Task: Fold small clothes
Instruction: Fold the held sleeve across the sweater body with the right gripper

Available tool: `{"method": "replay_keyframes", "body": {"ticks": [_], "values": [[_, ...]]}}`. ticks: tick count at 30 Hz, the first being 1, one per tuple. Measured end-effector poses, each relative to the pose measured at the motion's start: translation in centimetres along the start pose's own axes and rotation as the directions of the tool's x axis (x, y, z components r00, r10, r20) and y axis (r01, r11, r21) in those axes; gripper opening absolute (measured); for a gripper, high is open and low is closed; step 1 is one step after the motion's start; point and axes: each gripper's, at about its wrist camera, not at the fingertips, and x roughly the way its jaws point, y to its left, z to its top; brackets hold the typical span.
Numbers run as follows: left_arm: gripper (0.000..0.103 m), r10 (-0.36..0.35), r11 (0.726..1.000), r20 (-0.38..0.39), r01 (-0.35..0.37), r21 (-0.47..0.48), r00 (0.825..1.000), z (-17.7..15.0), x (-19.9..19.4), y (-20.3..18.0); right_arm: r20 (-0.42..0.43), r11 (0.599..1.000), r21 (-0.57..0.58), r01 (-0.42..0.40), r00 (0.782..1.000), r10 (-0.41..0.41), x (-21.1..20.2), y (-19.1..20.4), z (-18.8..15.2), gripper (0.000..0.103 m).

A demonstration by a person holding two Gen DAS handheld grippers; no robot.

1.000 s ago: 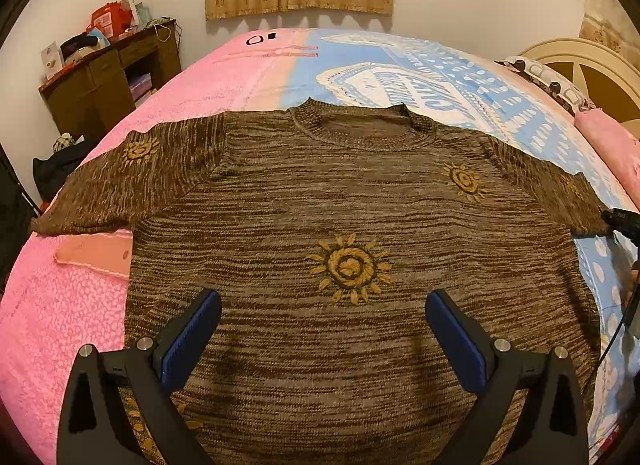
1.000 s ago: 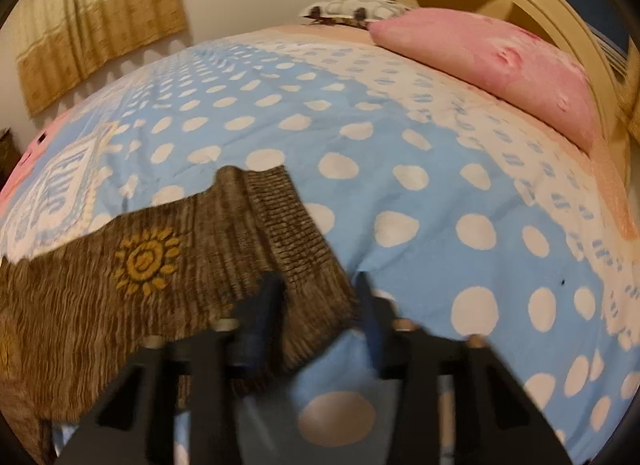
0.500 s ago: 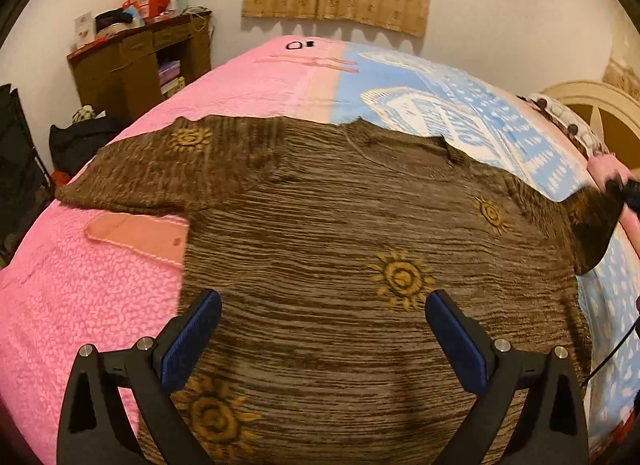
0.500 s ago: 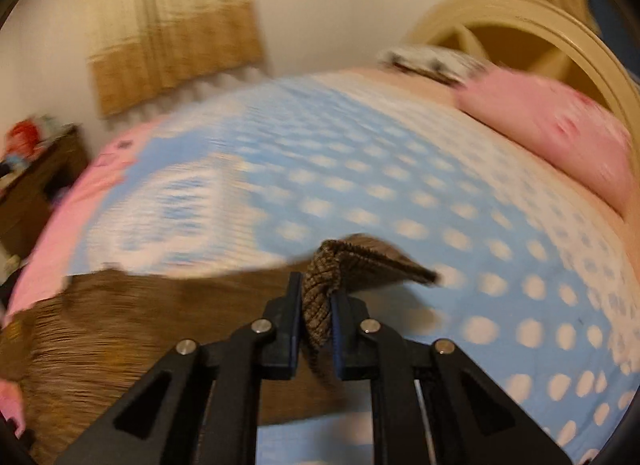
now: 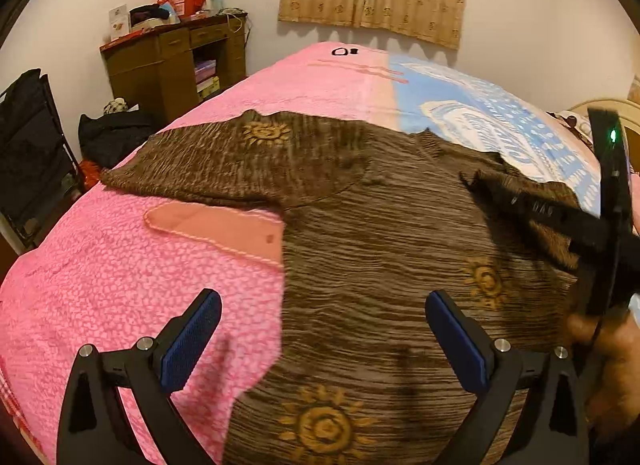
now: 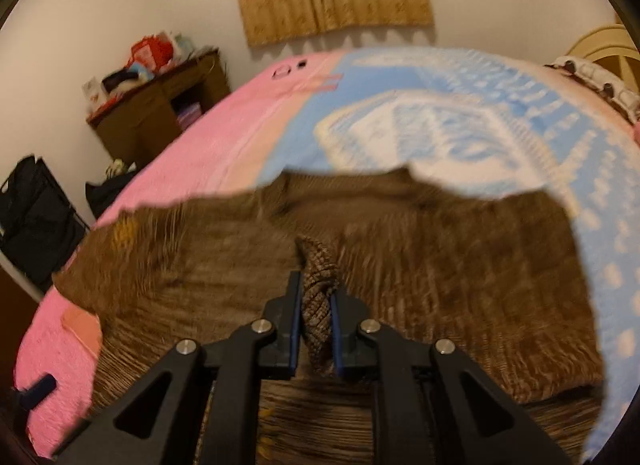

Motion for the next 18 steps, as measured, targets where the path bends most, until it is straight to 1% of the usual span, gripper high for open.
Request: {"method": "replay_keyframes", "body": {"ticks": [1,2,3,4,5,6,7,8,9,10,11,12,13,15,16,17,18], "values": [[0.102,0.0,1.0,-0.002,0.0,-0.002,1.0,0.0,0.1,0.2,-0.012,1.0,0.009,-0.014,1.0,0.015,0.7,-0.1,-0.3,0.024],[0.102,-0.001,1.0,-0.008,0.001,-0.006,1.0,0.0,0.4,0.3,-0.025,1.0,0.02,-0.023,0.999,0.024,1.1,-0.3,-0.6,0.033],[0.102,-0.004,1.0,-0.012,0.004,-0.008,1.0,0.0,0.6,0.4,-0.038,0.999,0.03,-0.037,0.999,0.038,1.3,-0.6,-0.6,0.04],[0.102,-0.009,1.0,-0.018,0.008,-0.01,1.0,-0.1,0.8,0.4,-0.05,0.997,0.044,-0.061,0.997,0.063,1.2,-0.8,-0.5,0.054],[0.102,-0.015,1.0,-0.023,0.015,-0.011,1.0,-0.1,1.1,0.4,-0.057,0.992,0.073,-0.103,0.993,0.107,0.6,-1.2,-0.8,0.064],[0.102,-0.017,1.0,-0.025,0.017,-0.011,1.0,-0.1,1.2,0.4,-0.049,0.987,0.091,-0.132,0.989,0.137,0.1,-1.5,-0.6,0.066],[0.102,-0.018,1.0,-0.026,0.018,-0.011,0.999,-0.1,1.3,0.3,-0.025,0.982,0.102,-0.162,0.986,0.165,-0.9,-2.0,-0.4,0.066],[0.102,-0.021,1.0,-0.03,0.02,-0.012,0.999,-0.1,1.4,0.2,0.003,0.981,0.099,-0.166,0.986,0.167,-1.6,-2.4,-0.1,0.066],[0.102,-0.024,1.0,-0.033,0.023,-0.014,0.999,-0.1,1.6,0.1,0.032,0.984,0.091,-0.153,0.988,0.15,-2.4,-2.8,0.0,0.065],[0.102,-0.03,0.999,-0.039,0.03,-0.015,0.999,-0.2,1.7,0.0,0.05,0.989,0.078,-0.128,0.991,0.124,-2.7,-2.8,0.4,0.056],[0.102,-0.037,0.999,-0.044,0.036,-0.014,0.998,-0.2,1.7,-0.2,0.052,0.994,0.065,-0.091,0.995,0.088,-3.2,-3.4,0.6,0.036],[0.102,-0.04,0.999,-0.045,0.039,-0.011,0.998,-0.3,1.7,-0.4,0.032,0.997,0.057,-0.062,0.998,0.06,-3.1,-3.8,0.7,0.028],[0.102,-0.04,0.999,-0.044,0.04,-0.003,0.998,-0.3,1.6,-0.7,-0.001,0.998,0.048,-0.03,1.0,0.03,-2.7,-4.2,0.7,0.021],[0.102,-0.037,0.999,-0.041,0.038,0.015,0.998,-0.5,1.5,-1.1,-0.06,0.999,0.037,0.012,0.998,-0.01,-1.9,-4.9,0.0,0.021],[0.102,-0.034,0.999,-0.039,0.035,0.026,0.999,-0.5,1.4,-1.3,-0.117,1.0,0.029,0.004,0.993,-0.001,-1.1,-4.8,-0.7,0.022],[0.102,-0.029,0.999,-0.035,0.03,0.032,0.999,-0.5,1.4,-1.4,-0.156,1.0,0.021,-0.013,0.988,0.016,-0.7,-4.6,-1.4,0.023],[0.102,-0.022,0.999,-0.028,0.023,0.038,0.999,-0.4,1.3,-1.5,-0.135,1.0,-0.004,-0.009,0.991,0.008,-1.2,-4.2,-1.6,0.024]]}}
